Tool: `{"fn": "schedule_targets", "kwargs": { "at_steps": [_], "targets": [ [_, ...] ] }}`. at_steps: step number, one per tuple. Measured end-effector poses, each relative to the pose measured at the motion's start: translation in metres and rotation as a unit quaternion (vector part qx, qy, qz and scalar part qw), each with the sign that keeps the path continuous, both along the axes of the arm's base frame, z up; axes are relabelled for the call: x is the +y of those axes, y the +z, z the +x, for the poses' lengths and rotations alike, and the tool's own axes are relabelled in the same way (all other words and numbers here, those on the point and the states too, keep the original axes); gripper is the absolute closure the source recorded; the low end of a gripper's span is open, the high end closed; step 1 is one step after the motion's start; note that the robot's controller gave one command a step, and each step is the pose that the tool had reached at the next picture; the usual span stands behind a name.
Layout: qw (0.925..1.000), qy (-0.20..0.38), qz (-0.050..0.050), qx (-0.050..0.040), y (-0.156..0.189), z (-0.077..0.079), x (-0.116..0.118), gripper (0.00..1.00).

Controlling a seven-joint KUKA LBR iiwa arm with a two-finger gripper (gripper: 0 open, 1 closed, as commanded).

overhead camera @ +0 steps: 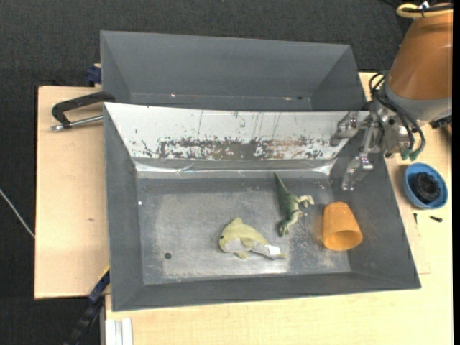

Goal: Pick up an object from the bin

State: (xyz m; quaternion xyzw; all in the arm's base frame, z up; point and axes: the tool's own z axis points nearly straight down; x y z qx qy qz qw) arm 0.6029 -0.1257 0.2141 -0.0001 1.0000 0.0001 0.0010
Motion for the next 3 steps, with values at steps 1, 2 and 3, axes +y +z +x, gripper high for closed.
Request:
{"fn": "schedule_targets", "kwargs": {
  "at_steps": [1, 2, 3],
  "targets": [
    [0.9994, -0.034, 0.002, 0.0052, -0.126, -0.027, 0.040, 0.00],
    [0.9994, -0.034, 0.000, 0.0007, -0.121, -0.024, 0.038, 1.00],
    [0.9758, 0.218, -0.002, -0.0058, 0.048, -0.020, 0.048, 1.00]
  ]
}}
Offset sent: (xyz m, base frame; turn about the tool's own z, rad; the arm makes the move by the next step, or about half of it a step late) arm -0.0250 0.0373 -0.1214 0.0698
